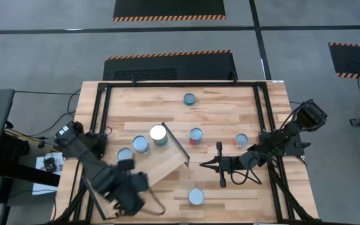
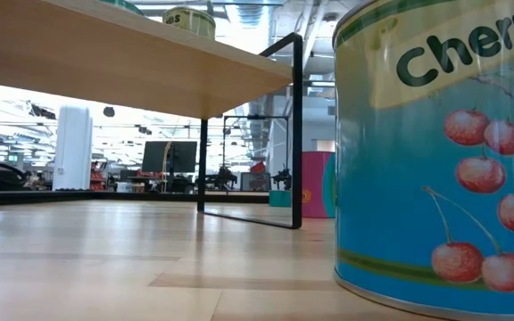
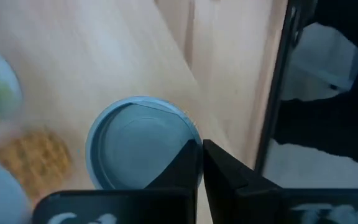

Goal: Pick and place cans onto a shelf
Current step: Put the canned mushrooms on the shelf

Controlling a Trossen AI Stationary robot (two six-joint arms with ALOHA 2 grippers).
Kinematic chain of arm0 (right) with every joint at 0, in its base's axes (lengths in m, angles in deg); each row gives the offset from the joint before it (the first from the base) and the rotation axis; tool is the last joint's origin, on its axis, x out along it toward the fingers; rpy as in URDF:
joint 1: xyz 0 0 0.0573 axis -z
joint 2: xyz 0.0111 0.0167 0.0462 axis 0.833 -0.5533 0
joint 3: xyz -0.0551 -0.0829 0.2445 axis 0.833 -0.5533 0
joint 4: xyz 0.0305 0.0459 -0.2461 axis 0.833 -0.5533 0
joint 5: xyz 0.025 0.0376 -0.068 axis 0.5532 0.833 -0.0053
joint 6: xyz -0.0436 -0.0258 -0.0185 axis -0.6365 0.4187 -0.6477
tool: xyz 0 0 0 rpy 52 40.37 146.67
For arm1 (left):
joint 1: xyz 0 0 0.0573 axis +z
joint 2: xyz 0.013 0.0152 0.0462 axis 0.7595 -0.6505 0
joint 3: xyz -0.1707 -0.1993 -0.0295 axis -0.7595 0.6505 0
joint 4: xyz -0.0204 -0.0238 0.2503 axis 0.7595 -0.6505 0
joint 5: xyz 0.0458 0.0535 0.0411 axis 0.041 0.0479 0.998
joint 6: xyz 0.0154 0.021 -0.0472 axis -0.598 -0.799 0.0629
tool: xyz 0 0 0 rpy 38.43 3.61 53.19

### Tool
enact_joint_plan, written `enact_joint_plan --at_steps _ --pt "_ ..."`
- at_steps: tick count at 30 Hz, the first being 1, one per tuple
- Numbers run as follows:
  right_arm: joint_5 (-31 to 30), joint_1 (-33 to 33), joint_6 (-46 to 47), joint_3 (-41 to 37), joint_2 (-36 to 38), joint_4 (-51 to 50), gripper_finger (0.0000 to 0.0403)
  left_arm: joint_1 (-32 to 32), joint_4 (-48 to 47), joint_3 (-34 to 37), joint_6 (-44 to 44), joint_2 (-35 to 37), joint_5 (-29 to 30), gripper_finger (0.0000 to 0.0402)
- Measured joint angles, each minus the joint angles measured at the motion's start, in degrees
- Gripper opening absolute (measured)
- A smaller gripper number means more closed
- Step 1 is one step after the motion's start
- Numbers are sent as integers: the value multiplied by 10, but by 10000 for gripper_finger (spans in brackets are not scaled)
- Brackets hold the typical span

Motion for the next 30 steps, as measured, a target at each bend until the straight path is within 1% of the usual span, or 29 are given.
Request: enact_joint_plan --at_steps 2,4,6,8,11,16,21,24,27,30 --pt "0 0 0 0 0 0 10 -33 5 0 55 0 9 0" --pt "0 1 0 0 0 0 10 -66 3 0 107 3 33 0" --pt "0 0 0 0 0 1 10 -94 3 2 146 6 51 0" --pt "0 0 -4 0 0 10 10 -120 4 18 183 13 73 0" --pt "0 0 -5 0 0 14 10 -146 5 57 236 40 98 0" --pt "0 0 -6 0 0 17 8 -176 7 157 321 121 148 0" --pt "0 0 -6 0 0 21 9 -174 97 286 333 209 154 0" --pt "0 0 -6 0 0 22 9 -165 116 352 342 246 155 0" --pt "0 0 -6 0 0 22 9 -161 114 393 351 271 152 0" --pt "0 0 -6 0 0 21 9 -158 115 409 351 282 146 0"
